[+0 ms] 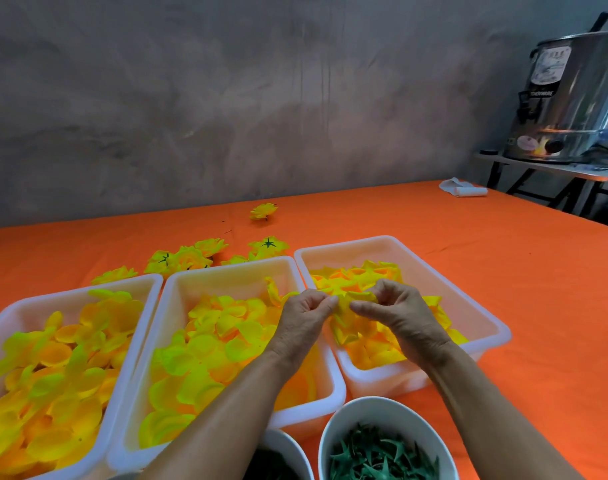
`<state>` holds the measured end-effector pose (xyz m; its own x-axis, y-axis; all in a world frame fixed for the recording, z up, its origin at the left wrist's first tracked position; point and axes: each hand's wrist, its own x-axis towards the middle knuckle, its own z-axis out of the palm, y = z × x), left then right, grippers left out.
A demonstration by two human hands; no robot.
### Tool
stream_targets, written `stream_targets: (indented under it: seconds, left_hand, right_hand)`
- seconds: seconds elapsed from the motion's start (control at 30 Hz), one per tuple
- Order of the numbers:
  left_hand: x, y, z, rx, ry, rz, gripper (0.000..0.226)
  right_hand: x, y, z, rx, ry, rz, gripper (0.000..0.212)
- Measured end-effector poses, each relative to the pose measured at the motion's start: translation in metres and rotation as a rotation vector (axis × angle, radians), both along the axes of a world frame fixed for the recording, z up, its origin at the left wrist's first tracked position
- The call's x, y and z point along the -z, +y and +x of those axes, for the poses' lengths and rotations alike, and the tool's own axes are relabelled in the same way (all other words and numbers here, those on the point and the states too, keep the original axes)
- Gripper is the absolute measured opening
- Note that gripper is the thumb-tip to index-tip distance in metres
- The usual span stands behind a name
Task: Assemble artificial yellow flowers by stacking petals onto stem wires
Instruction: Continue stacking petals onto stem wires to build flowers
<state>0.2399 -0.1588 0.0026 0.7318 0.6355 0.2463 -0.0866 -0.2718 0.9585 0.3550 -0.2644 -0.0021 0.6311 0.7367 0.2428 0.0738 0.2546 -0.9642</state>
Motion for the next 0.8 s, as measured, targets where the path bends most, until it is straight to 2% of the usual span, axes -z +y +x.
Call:
stream_targets:
  seconds: [0.13,0.3,0.43,0.57,0.7,0.8]
  left_hand:
    - [0.002,0.000,0.003,-0.006,0.010,0.074,0.019]
    - [0.004,-0.002,0.002,0.050,0.038,0.193,0.008]
    - [0.007,-0.001,0.003,0.051,0.069,0.295,0.010]
    - [0.008,-0.001,0.003,0.019,0.051,0.314,0.018]
    - [0.008,-0.001,0.006,-0.002,0.051,0.337,0.019]
    - [0.008,-0.001,0.006,-0.006,0.058,0.367,0.019]
  right_hand:
    - [0.005,0.005,0.006,0.229,-0.033,-0.076,0.030]
    - [0.007,0.005,0.009,0.394,0.005,-0.044,0.026]
    - [0.007,0.003,0.012,0.582,0.036,0.006,0.023]
    - [0.003,0.002,0.009,0.620,0.119,0.120,0.022]
    - [-0.003,0.001,0.008,0.648,0.225,0.293,0.030]
    - [-0.005,0.001,0.008,0.692,0.312,0.332,0.026]
